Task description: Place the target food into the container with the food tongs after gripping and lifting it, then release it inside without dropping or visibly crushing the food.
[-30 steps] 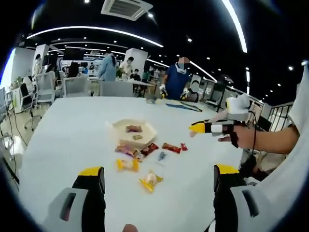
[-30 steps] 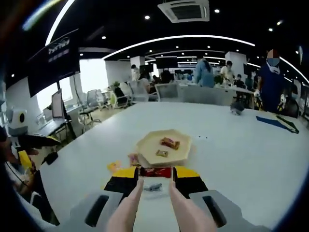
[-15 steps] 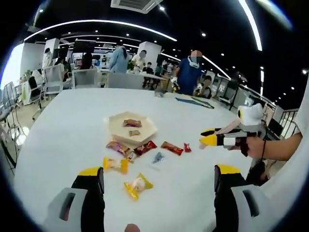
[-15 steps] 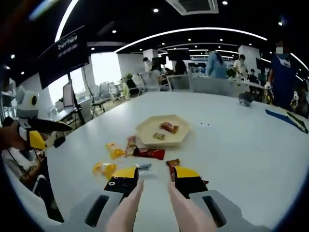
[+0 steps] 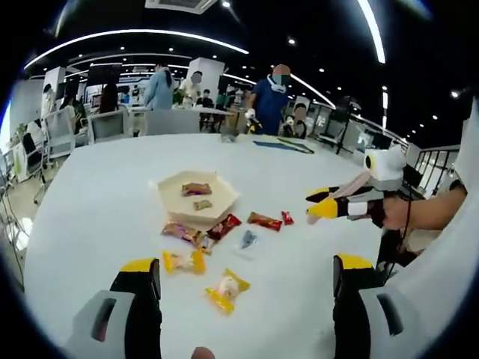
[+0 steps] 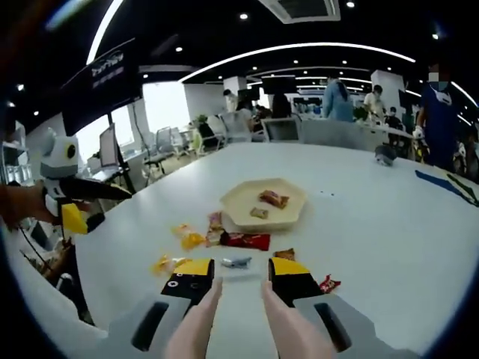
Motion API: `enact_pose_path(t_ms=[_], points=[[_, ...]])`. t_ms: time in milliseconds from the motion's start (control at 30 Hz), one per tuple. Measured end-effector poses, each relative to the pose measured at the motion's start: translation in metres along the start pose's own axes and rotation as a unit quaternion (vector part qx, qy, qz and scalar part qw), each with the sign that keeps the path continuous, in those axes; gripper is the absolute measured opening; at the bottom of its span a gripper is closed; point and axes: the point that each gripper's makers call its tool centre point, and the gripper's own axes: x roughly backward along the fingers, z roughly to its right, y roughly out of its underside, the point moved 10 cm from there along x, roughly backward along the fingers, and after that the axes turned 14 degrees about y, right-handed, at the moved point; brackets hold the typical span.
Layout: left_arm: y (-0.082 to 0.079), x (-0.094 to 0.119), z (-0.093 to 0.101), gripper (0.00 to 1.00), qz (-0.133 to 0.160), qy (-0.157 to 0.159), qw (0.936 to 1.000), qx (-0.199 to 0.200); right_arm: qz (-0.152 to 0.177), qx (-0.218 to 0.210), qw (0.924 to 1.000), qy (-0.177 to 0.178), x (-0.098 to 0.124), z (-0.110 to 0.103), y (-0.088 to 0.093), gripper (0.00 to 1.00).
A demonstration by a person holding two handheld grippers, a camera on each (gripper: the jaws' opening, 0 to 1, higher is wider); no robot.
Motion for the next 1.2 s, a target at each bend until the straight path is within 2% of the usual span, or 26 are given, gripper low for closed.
enact_pose_path(t_ms=[33,100,200,267,400,600,733,800,967,1200], points=[[0.002,0.001,-0.004,0.96,-0.001,0.002,1.0000,0.000,-0.002,0.001,1.0000,0.001,0.000,-0.001,0.000,0.28],[0.005,0.003,-0.014,0.96,0.011,0.019,0.9997,0.007,-0.012,0.010,0.9994,0.031,0.001,-0.006,0.000,0.28],[0.007,0.001,-0.021,0.96,0.025,0.040,0.9989,0.003,-0.014,-0.003,0.9988,0.048,0.000,-0.008,0.002,0.28],[0.008,0.002,-0.026,0.95,0.025,0.046,0.9986,0.000,-0.021,0.015,0.9979,0.060,0.000,-0.009,0.002,0.28],[0.006,0.006,-0.031,0.95,0.035,0.051,0.9980,0.007,-0.018,0.020,0.9969,0.074,-0.001,-0.008,-0.004,0.28],[0.004,0.012,-0.039,0.95,0.041,0.039,0.9983,0.012,-0.021,0.028,0.9965,0.076,-0.013,-0.001,-0.005,0.28],[0.005,0.016,-0.037,0.96,0.048,0.032,0.9982,0.018,-0.019,0.035,0.9966,0.073,-0.020,0.003,-0.005,0.28],[0.010,0.014,-0.038,0.96,0.027,0.027,0.9991,0.017,-0.025,0.039,0.9962,0.074,-0.025,0.008,-0.004,0.28],[0.010,0.014,-0.037,0.96,0.036,0.021,0.9988,0.025,-0.029,0.044,0.9958,0.074,-0.033,0.017,-0.007,0.28],[0.009,0.008,-0.041,0.96,0.037,0.009,0.9988,0.030,-0.040,0.019,0.9953,0.086,-0.053,0.029,0.001,0.27]])
